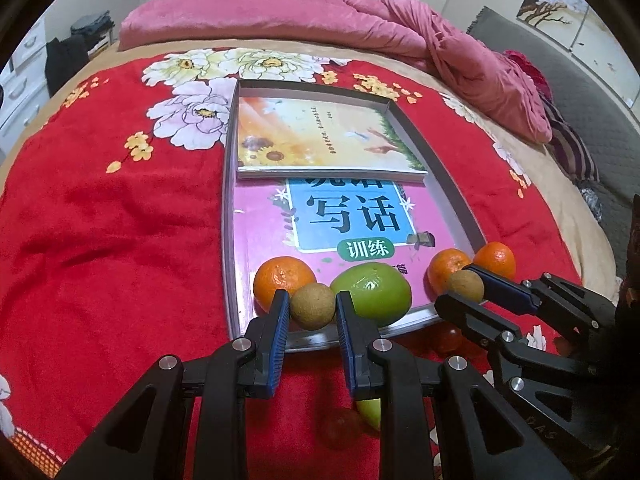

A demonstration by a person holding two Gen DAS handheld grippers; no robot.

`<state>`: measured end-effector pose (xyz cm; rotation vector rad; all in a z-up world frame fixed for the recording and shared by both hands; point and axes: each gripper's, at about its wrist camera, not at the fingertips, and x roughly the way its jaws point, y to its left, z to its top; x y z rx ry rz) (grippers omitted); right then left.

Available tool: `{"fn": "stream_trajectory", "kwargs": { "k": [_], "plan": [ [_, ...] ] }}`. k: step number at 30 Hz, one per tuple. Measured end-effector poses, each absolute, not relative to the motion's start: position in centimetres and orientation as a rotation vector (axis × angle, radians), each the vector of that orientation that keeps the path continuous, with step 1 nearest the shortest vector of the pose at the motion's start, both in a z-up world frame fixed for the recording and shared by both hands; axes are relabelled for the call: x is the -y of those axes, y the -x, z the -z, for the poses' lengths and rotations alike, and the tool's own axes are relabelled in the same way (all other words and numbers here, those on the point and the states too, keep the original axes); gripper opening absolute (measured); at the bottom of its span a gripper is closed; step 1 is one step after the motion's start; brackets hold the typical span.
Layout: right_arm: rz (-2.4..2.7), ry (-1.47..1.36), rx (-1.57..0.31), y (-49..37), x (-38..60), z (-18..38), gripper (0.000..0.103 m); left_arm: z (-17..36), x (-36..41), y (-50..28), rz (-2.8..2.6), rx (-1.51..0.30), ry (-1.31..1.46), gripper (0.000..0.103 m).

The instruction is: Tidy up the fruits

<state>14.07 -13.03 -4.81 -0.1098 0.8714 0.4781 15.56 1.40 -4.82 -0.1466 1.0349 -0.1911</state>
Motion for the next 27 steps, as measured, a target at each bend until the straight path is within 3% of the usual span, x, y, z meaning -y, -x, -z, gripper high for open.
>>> {"fn": "stream_trajectory", "kwargs": {
  "k": [27],
  "plan": [
    [-0.466, 0.092, -0.945, -15.4, 12.4, 6.6, 0.029, 5.1, -1.5, -15.8, 0.193, -1.038, 0.158, 0.024]
  ]
}}
